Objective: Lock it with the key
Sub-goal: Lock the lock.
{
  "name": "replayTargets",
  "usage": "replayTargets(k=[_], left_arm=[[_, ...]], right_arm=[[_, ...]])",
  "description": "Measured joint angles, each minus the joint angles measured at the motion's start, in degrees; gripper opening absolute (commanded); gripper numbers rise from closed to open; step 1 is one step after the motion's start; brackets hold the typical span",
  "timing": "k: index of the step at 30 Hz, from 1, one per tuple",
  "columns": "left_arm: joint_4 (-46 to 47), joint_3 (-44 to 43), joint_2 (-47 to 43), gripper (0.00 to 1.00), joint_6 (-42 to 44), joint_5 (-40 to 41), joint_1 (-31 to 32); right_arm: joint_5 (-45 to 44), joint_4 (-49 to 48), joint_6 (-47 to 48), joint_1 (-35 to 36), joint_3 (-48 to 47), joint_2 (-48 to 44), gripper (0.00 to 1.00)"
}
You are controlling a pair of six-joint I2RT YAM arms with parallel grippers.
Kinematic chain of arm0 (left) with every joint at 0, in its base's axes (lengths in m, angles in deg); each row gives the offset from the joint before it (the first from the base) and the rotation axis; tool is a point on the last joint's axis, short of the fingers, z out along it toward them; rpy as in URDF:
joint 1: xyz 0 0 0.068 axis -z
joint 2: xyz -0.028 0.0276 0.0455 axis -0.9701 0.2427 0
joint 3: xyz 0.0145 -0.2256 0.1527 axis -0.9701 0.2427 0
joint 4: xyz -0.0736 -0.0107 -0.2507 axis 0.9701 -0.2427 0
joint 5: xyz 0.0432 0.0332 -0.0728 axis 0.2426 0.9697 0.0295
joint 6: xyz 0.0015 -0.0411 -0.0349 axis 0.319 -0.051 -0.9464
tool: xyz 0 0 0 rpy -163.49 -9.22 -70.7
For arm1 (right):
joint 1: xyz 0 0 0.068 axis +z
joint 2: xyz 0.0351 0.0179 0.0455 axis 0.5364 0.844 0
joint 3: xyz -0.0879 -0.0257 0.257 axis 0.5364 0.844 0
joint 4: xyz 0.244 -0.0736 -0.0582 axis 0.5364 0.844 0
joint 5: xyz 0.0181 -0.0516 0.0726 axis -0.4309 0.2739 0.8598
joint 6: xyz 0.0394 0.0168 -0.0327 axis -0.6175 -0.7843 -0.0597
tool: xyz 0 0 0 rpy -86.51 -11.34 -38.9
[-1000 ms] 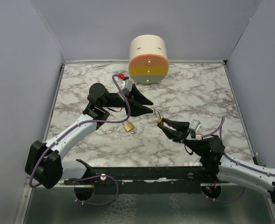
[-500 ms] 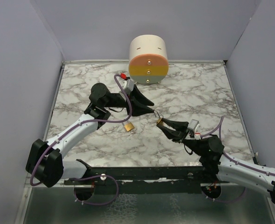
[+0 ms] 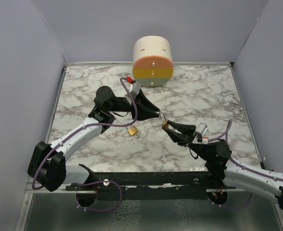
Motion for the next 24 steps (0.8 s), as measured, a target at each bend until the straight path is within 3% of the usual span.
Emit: replayTargets(k=[8,14,24], left_arm=[[0.0,0.0,0.5,0.3,0.0,0.0,0.8],[0.0,0.0,0.6,0.15,0.0,0.0,1.1],[0.4,-0.1,1.3,0.02,-1.2,0.0,1.3]], right_arm=[[-0.3,-0.4,0.0,0.0,0.0,1.3,0.01],[-0.3,-0.4,-0.2,0.0,0.0,1.7,0.01],[-1.6,-0.1,0.2,0.0,-0.4,1.8,0.01]])
